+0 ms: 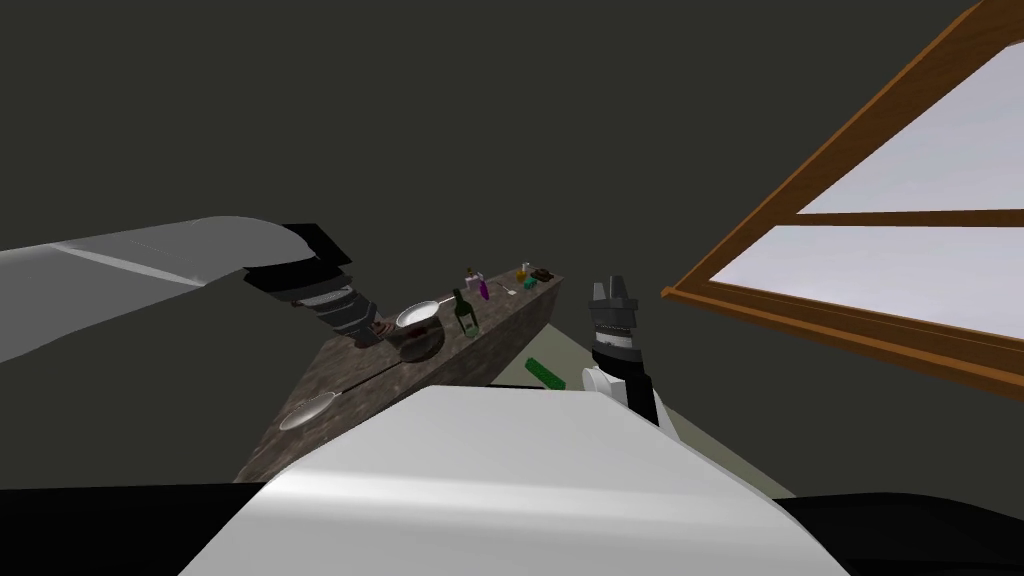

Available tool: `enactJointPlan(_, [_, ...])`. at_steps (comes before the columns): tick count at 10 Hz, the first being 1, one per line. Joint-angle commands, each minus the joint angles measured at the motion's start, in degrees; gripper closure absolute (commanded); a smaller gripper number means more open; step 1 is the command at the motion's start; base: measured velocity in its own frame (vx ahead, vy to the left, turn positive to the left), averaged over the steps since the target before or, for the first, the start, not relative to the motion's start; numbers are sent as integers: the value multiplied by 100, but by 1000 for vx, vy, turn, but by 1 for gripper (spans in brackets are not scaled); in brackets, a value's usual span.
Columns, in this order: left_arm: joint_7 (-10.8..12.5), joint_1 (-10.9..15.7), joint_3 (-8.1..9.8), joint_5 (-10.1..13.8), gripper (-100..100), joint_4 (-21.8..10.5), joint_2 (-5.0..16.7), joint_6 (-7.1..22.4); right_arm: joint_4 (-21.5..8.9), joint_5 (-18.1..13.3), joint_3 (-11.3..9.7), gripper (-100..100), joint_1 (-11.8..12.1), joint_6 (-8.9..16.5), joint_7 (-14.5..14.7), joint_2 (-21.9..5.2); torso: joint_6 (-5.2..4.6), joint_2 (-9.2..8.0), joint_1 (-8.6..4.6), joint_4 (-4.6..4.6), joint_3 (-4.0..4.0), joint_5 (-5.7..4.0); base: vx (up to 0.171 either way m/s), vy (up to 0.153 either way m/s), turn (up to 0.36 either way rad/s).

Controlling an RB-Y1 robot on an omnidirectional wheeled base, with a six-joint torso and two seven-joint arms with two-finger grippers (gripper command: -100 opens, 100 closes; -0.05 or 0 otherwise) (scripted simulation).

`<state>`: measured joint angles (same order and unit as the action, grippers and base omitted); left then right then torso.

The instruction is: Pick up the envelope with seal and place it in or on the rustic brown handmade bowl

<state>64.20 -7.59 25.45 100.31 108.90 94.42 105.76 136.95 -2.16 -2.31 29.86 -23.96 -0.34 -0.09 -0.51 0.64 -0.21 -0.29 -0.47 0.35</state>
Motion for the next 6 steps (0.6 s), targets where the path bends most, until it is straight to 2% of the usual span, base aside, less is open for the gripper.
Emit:
enactJointPlan(1, [0,0,0,0,0,0,0,0,0,0,0,0,0,0,0,0,0,0,0,0,0,0,0,0,0])
enactJointPlan(6, [-1,-1,0,-1,0,0,-1,0,0,0,0,0,0,0,0,0,-1,11,-6,-3,-7,-2,0,0,0])
